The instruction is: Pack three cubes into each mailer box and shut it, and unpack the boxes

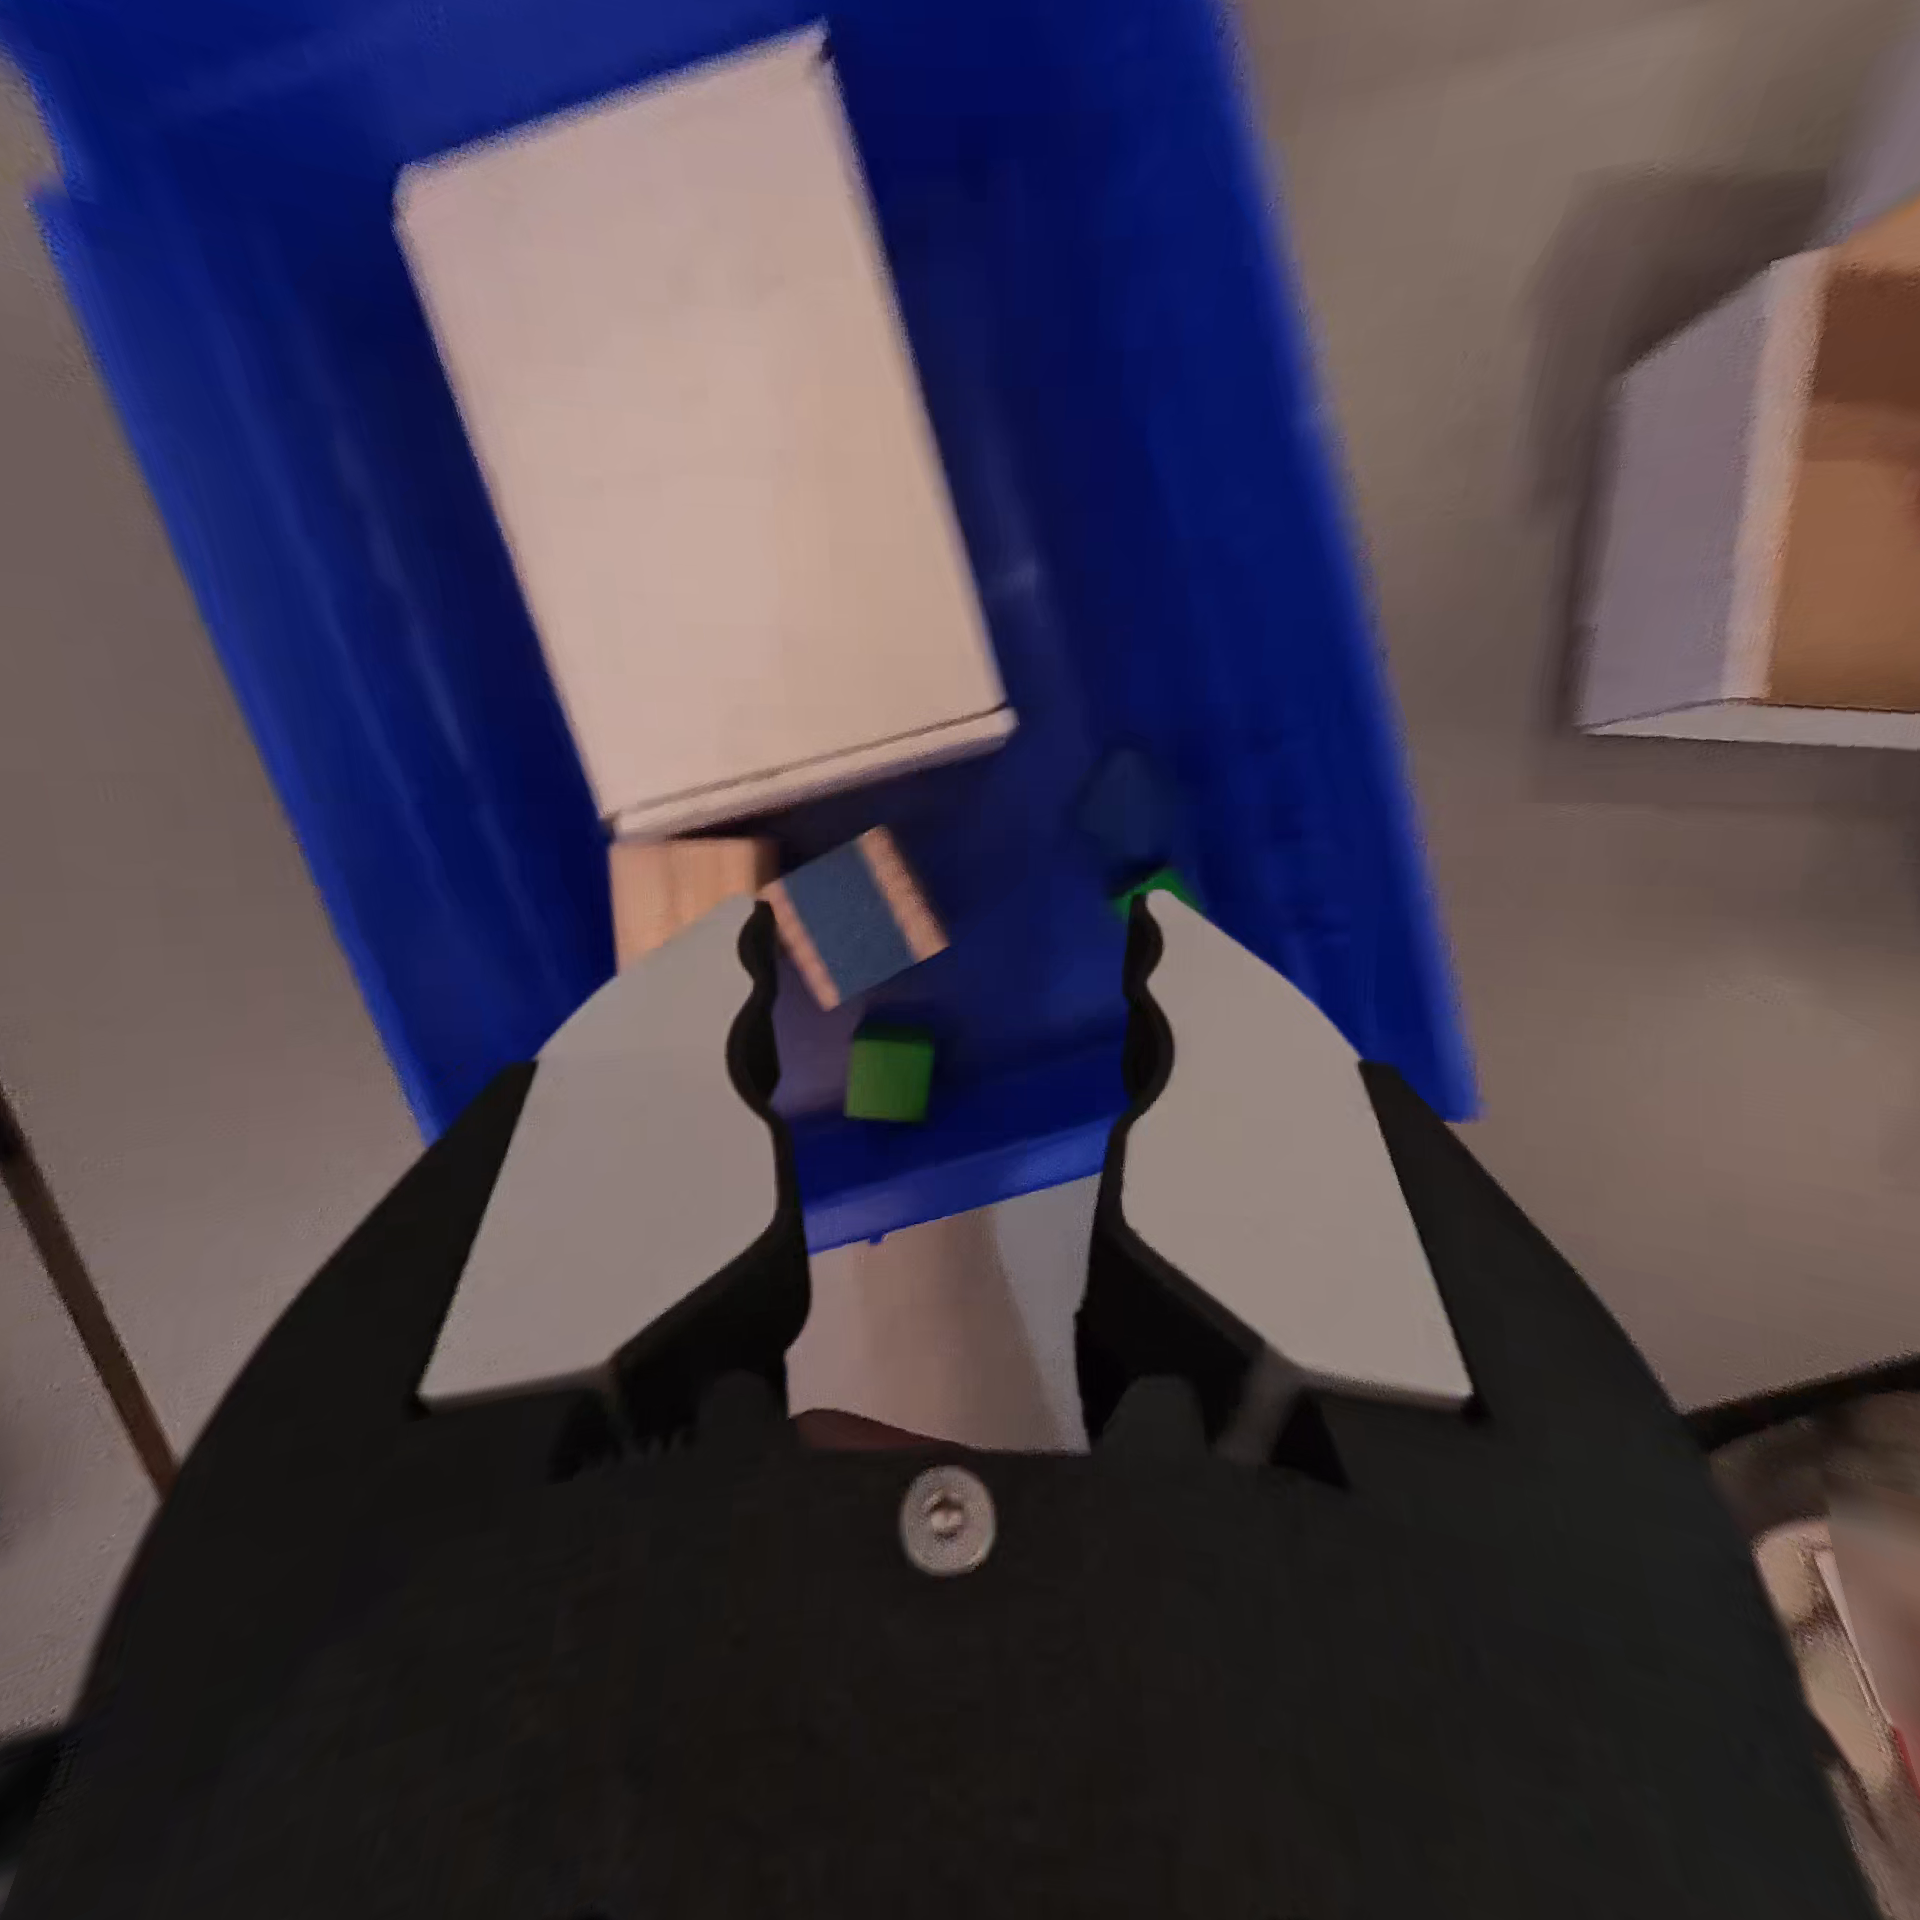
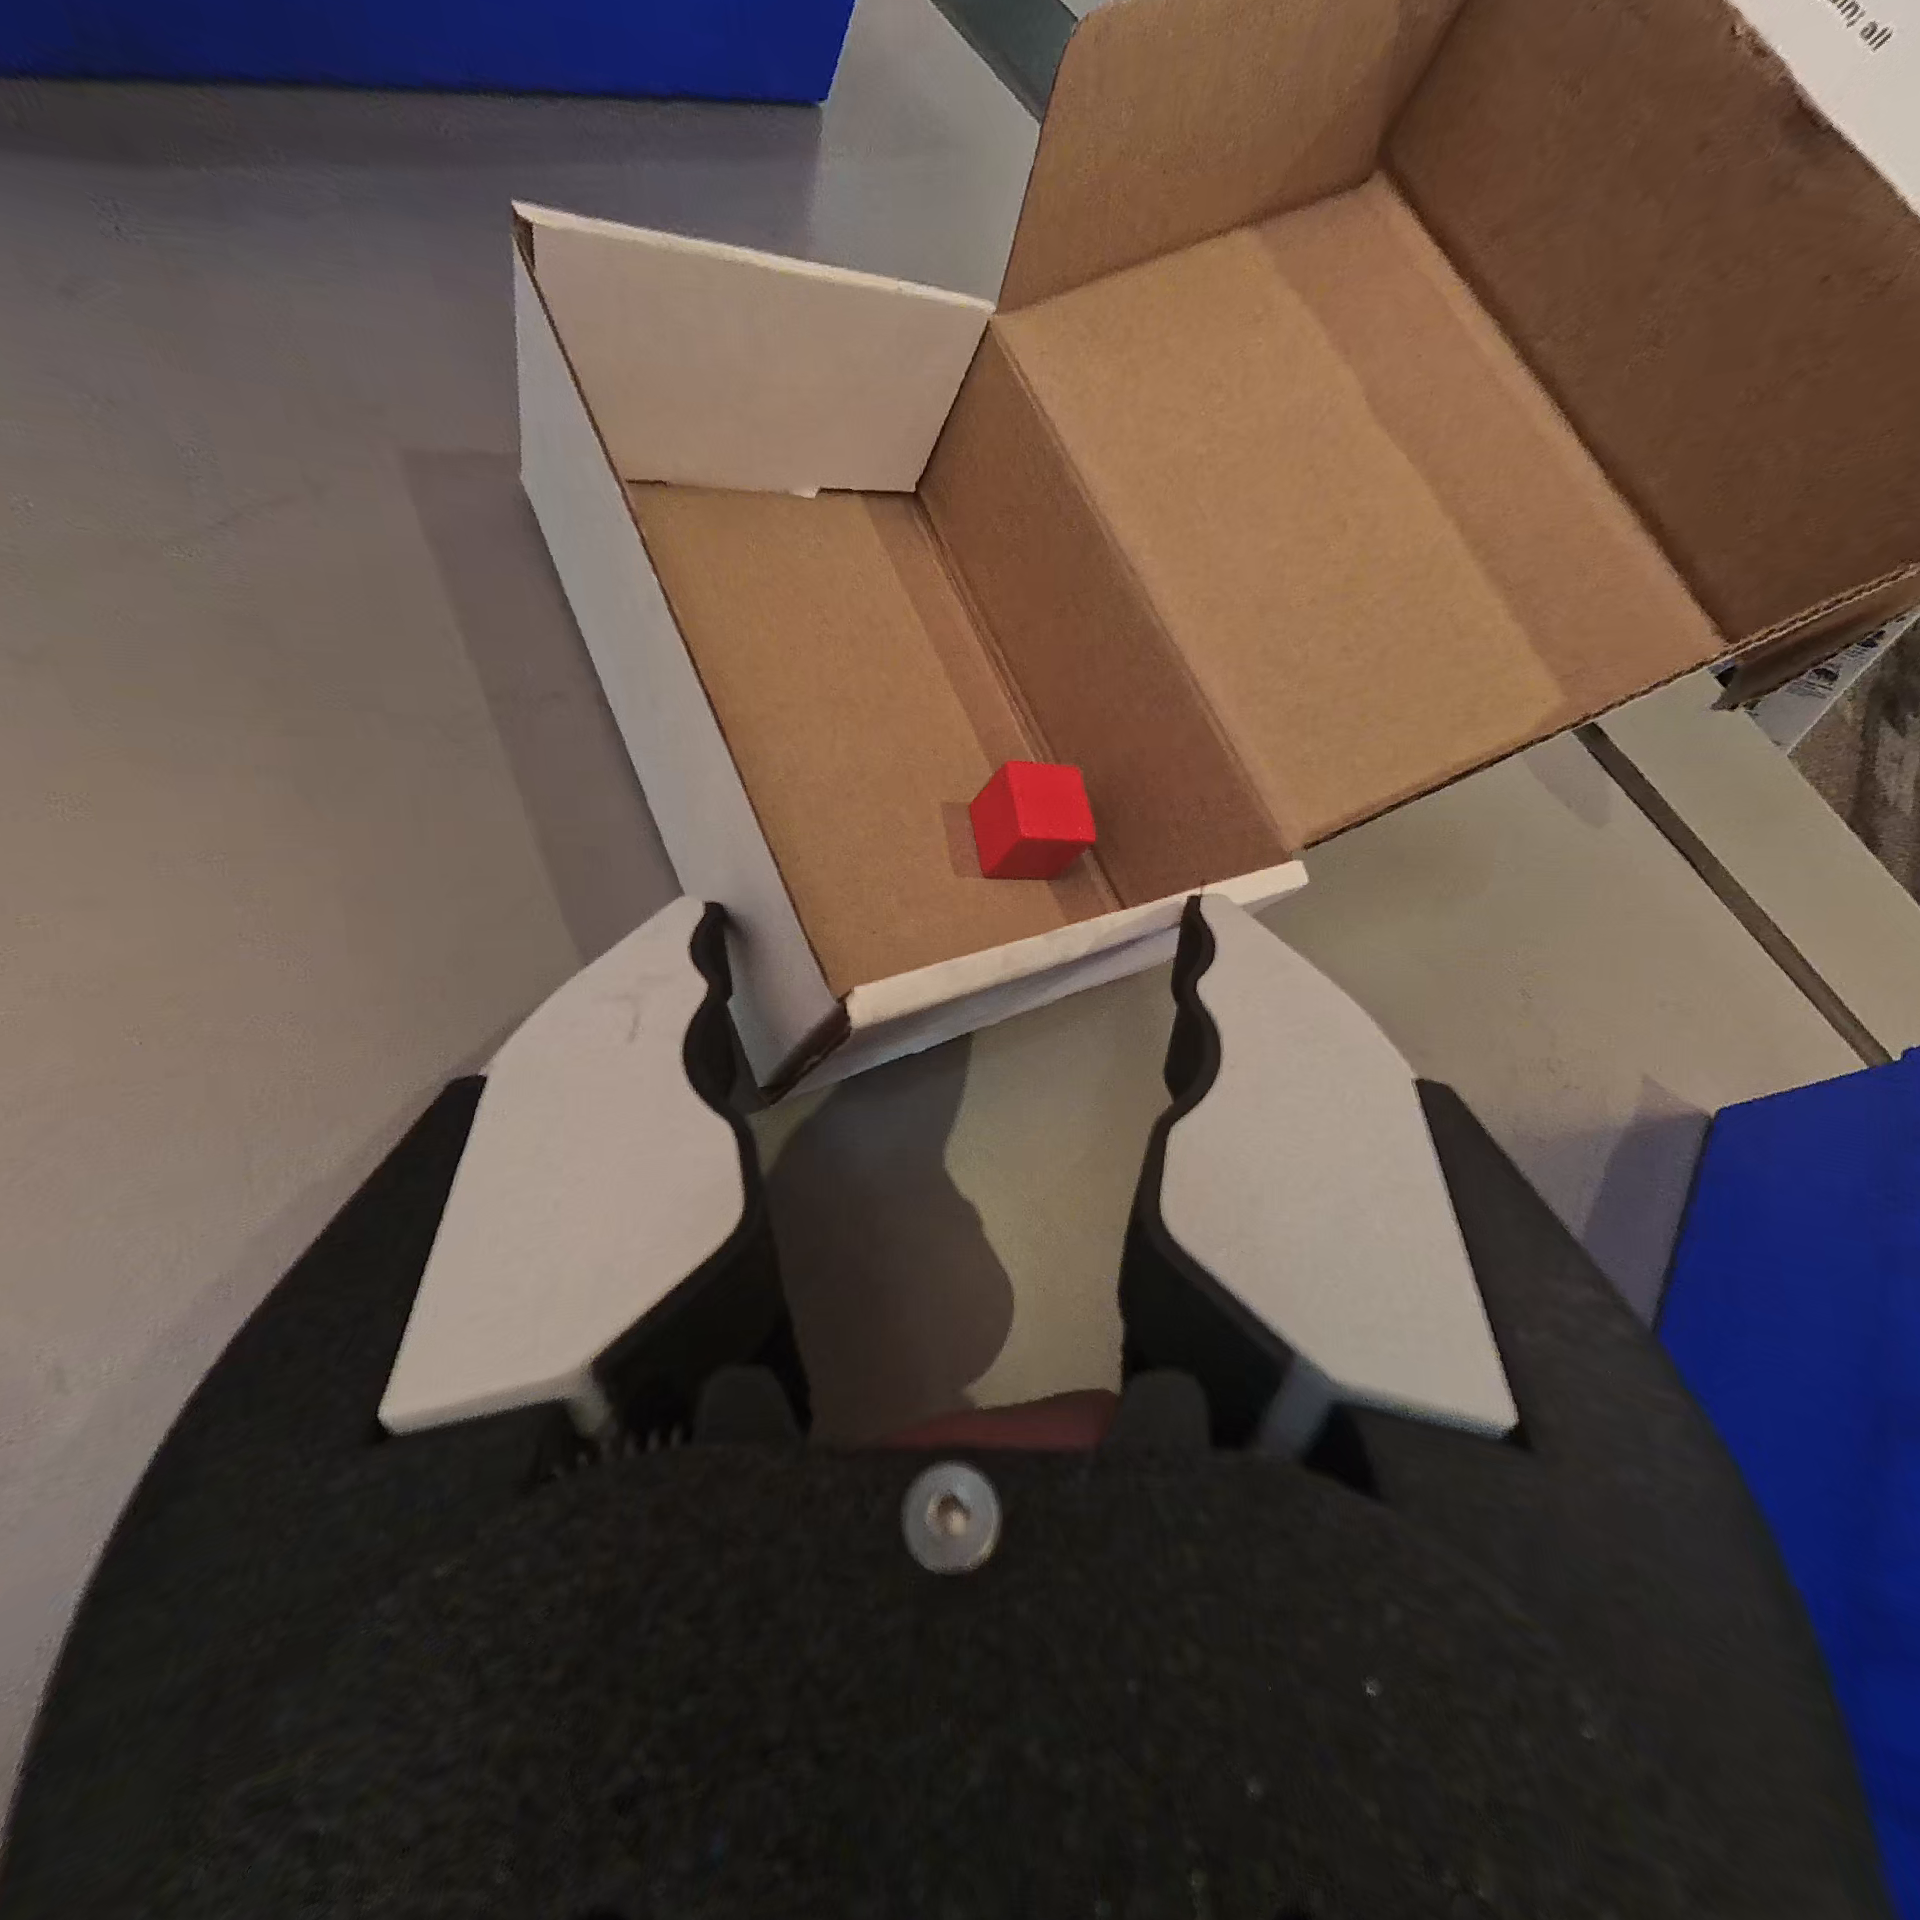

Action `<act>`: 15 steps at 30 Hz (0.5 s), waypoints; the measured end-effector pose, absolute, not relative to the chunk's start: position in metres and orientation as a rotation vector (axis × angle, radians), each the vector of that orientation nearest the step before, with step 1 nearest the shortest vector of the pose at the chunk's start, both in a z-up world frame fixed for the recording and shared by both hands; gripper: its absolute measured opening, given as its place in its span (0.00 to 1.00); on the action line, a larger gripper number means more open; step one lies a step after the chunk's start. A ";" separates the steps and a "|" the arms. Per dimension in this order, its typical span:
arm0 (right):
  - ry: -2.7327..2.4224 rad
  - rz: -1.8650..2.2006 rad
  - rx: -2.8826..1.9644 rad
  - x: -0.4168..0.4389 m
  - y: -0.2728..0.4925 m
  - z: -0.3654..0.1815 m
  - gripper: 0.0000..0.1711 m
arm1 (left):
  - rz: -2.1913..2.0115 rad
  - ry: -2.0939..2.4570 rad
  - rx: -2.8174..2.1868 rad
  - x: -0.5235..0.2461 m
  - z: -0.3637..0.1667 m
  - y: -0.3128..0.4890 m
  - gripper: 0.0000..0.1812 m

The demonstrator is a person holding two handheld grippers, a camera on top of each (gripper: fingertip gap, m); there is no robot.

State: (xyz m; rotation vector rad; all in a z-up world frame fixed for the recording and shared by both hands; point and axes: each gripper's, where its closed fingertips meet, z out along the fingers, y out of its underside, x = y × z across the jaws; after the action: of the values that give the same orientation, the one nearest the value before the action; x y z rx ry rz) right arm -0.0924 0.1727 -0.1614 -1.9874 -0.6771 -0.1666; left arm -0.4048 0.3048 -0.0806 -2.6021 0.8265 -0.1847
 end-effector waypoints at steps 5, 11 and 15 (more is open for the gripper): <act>-0.681 -0.157 -1.985 -0.092 0.172 -0.161 0.48 | -0.186 0.559 -2.726 -0.427 -0.128 0.313 0.26; -0.683 -0.169 -1.987 -0.093 0.173 -0.162 0.48 | -0.103 0.556 -2.771 -0.422 -0.158 0.305 0.33; -0.678 -0.160 -1.991 -0.092 0.174 -0.161 0.48 | 0.039 0.514 -2.767 -0.435 -0.167 0.311 0.27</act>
State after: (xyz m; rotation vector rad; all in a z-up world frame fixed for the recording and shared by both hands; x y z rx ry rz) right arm -0.0921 0.1737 -0.1614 -1.9915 -0.6776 -0.1598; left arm -0.4347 0.3107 -0.1671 -2.7674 0.5140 0.0393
